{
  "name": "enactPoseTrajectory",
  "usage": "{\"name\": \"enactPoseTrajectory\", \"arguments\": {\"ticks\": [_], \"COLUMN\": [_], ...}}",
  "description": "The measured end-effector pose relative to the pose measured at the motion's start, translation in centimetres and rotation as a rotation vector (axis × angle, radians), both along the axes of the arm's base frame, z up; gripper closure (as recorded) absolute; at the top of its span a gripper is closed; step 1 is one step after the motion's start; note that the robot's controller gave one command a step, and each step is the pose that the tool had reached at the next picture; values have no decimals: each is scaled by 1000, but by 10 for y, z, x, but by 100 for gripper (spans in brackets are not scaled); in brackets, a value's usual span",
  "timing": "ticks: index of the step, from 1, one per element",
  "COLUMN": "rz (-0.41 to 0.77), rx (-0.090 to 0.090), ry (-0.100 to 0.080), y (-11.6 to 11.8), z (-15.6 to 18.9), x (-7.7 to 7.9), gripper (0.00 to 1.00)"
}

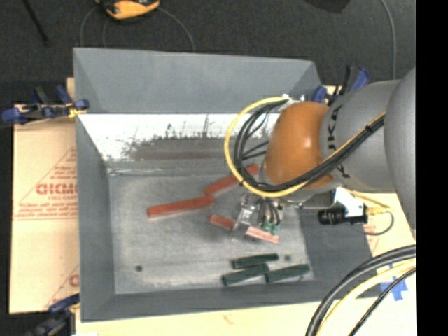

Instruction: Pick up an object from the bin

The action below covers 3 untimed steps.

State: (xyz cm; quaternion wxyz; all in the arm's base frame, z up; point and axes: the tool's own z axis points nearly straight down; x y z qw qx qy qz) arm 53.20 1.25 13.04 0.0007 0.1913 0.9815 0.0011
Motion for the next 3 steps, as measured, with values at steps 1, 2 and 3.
{"name": "enactPoseTrajectory", "arguments": {"ticks": [1, 2, 3], "rz": [2, 4, 4], "rx": [0, 0, 0], "ry": [-4, 2, 1], "y": [0, 0, 0], "z": [7, 14, 25], "x": [1, 0, 0], "gripper": [100, 100, 100]}}
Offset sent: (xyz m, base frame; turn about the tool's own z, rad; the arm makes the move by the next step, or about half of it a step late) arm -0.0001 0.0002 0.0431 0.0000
